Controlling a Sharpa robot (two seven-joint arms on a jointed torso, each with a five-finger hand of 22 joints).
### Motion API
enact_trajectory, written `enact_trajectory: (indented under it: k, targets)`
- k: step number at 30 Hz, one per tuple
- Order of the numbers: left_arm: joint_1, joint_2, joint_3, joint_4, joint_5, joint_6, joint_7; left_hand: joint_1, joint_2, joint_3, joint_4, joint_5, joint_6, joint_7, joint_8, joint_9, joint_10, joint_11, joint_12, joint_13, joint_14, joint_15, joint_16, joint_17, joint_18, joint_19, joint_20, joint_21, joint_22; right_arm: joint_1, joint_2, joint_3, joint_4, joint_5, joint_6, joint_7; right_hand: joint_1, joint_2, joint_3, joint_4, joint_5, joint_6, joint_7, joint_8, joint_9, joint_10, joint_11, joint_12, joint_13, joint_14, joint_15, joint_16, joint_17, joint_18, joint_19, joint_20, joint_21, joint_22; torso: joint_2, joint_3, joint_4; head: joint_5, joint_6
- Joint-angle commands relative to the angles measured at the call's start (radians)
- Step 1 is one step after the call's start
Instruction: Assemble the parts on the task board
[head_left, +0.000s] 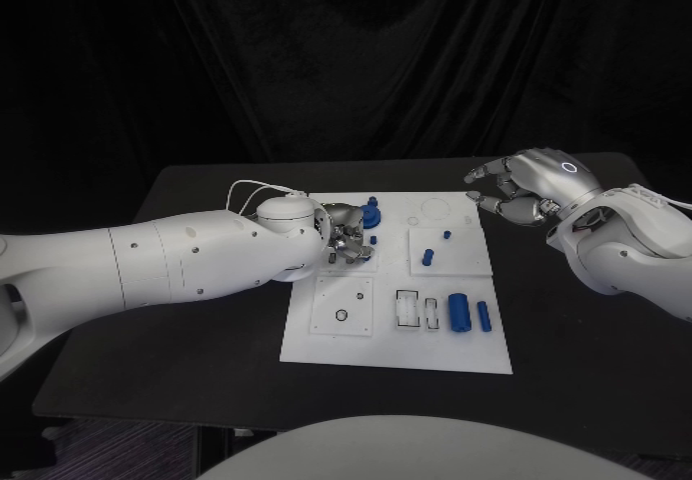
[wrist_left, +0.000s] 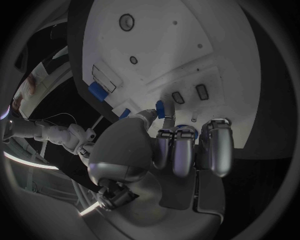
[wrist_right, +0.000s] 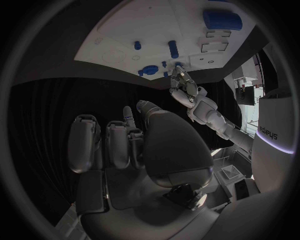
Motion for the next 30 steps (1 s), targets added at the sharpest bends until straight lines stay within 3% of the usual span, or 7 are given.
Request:
enact_trajectory:
  k: [1,16,30]
  targets:
    - [-0.002,0.001,0.001,0.000,0.001,-0.029,0.042,-0.003,-0.012,0.022,-0.013,-0.009,0.011,0.000,-0.005,0.002,0.103,0.008,0.003,0.263,0.106,0.007,0.003,0.263,-0.005,-0.008,-0.002,-0.004,0.062,-0.002,0.000,0.001,0.001,-0.003,0.006,-0.012,0.010,-0.002,0.008,-0.001,0.005,0.006,-0.001,-0.004,-0.002,0.104,0.004,0.003,0.263,0.071,0.006,-0.006,0.102,-0.017,0.023,0.005,-0.005,0.192,0.000,0.0009,0.0002,-0.001,0.000]
    - [-0.002,-0.014,0.001,0.006,0.026,-0.057,0.062,-0.012,-0.032,0.062,-0.030,-0.020,0.036,-0.007,0.000,0.029,0.103,0.004,0.003,0.263,0.106,0.005,0.003,0.263,-0.007,-0.003,-0.003,-0.001,0.072,-0.002,-0.002,0.001,0.001,-0.003,0.011,-0.016,0.021,-0.009,0.016,-0.014,0.006,0.010,-0.001,-0.004,-0.004,0.104,0.004,0.003,0.263,0.070,0.006,-0.010,0.098,-0.016,0.022,0.005,-0.008,0.192,-0.001,0.0012,0.0008,-0.001,0.000]
    - [-0.003,-0.075,0.001,0.039,0.143,-0.177,0.114,-0.019,-0.062,0.123,-0.066,-0.051,0.049,-0.017,0.035,0.108,0.103,-0.005,0.003,0.263,0.106,-0.002,0.003,0.263,-0.009,0.001,-0.010,0.001,0.085,-0.002,-0.010,0.001,0.004,-0.003,0.016,-0.020,0.029,-0.014,0.023,-0.024,0.006,0.016,-0.002,-0.002,-0.004,0.104,0.003,0.003,0.263,0.070,0.005,-0.011,0.097,-0.016,0.022,0.004,-0.008,0.191,0.000,0.0004,0.0008,0.003,0.000]
